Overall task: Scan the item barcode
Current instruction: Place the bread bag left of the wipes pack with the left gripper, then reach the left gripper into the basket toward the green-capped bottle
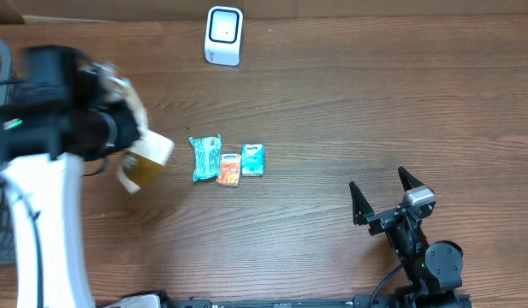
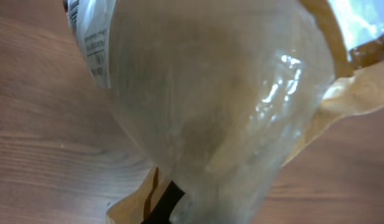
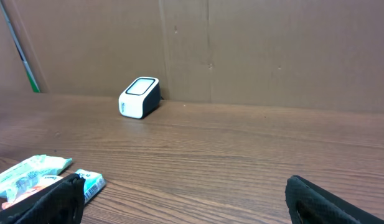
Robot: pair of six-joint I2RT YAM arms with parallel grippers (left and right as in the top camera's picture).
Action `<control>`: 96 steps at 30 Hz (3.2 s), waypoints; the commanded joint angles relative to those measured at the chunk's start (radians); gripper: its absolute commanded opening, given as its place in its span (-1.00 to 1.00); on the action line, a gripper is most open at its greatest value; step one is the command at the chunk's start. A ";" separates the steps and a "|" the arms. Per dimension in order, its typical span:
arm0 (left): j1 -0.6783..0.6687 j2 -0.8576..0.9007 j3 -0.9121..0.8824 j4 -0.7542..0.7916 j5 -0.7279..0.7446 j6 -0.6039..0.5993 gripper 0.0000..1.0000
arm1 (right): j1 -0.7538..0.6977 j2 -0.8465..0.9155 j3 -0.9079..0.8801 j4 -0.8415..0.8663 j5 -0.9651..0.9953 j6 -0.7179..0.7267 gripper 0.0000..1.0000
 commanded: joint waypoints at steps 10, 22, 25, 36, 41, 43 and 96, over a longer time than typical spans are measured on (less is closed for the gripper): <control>-0.064 0.213 -0.293 0.266 -0.148 0.181 -0.91 | 0.005 -0.007 -0.010 0.005 0.003 0.002 1.00; -0.064 0.349 -0.288 0.301 -0.146 0.194 -0.02 | 0.005 -0.007 -0.010 0.005 0.003 0.002 1.00; -0.064 0.349 -0.259 0.289 -0.143 0.195 0.15 | 0.005 -0.007 -0.010 0.005 0.003 0.002 1.00; -0.055 0.346 0.307 0.055 -0.101 0.073 0.15 | 0.005 -0.007 -0.010 0.005 0.003 0.002 1.00; 0.016 0.346 0.628 0.019 -0.132 -0.016 0.78 | 0.005 -0.007 -0.010 0.005 0.003 0.002 1.00; 0.072 0.346 0.715 0.023 -0.170 -0.048 0.96 | 0.005 -0.007 -0.010 0.005 0.003 0.002 1.00; 0.743 0.845 0.294 0.806 -0.079 0.336 1.00 | 0.005 -0.007 -0.010 0.005 0.003 0.002 1.00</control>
